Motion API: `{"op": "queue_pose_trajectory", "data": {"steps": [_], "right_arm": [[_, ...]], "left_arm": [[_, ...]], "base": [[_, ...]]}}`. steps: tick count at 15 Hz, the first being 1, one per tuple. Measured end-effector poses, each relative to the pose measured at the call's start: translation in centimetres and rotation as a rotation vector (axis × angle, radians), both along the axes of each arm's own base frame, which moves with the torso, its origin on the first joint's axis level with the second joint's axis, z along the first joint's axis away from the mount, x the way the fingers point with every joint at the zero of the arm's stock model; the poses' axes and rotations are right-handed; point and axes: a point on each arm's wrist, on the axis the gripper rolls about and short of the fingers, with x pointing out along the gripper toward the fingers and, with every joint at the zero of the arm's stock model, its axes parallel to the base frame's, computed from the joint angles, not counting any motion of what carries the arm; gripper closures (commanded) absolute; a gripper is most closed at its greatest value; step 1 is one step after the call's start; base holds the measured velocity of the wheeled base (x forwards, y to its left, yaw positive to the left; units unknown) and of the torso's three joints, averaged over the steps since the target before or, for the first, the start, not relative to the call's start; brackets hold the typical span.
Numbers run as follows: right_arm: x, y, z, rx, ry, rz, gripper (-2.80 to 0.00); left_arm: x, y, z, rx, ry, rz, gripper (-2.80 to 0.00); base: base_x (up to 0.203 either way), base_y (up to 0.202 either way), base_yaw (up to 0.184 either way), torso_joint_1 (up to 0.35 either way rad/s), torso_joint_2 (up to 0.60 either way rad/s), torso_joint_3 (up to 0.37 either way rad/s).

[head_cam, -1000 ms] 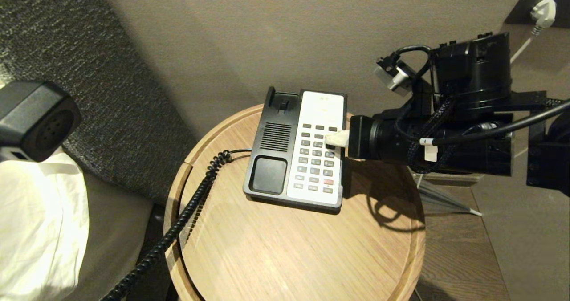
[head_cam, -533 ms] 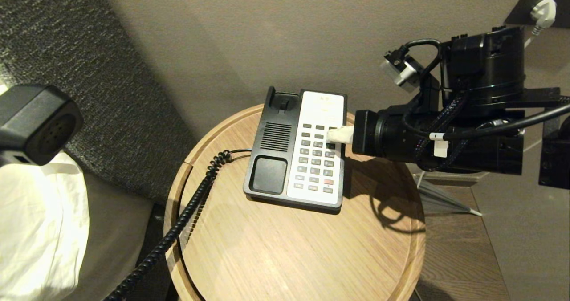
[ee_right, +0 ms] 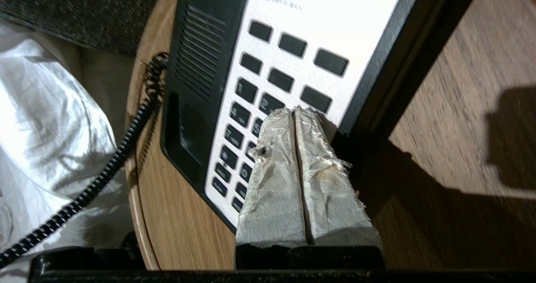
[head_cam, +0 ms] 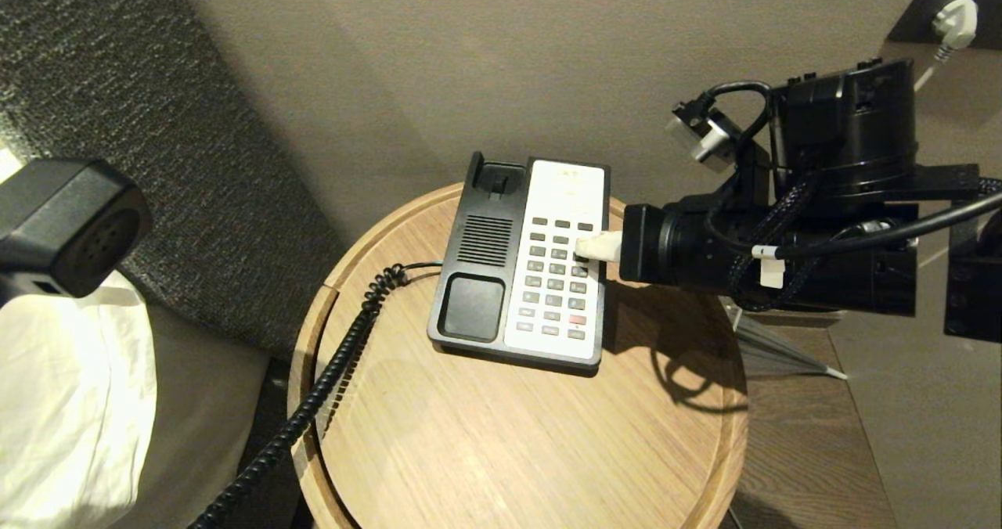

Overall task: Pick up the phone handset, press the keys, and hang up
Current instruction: Dial the number

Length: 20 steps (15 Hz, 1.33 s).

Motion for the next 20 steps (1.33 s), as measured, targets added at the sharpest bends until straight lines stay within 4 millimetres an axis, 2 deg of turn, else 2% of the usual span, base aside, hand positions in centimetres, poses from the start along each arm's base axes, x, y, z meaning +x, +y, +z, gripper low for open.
{"op": "queue_pose_trajectory", "data": {"steps": [12, 20], "right_arm": [[0.1, 0.1, -1.2, -0.031, 0.025, 0.0, 0.0], [-1.0, -0.2, 0.0, 0.0, 0.003, 0.016, 0.0]], "left_arm": [[0.0, 0.0, -0.3, 0.0, -0.001, -0.002, 0.0], [-0.1, 0.1, -0.3, -0.003, -0.005, -0.002, 0.0]], "base": [[0.0, 0.0, 0.0, 0.0, 0.0, 0.0], [0.0, 0.0, 0.0, 0.0, 0.0, 0.0]]}}
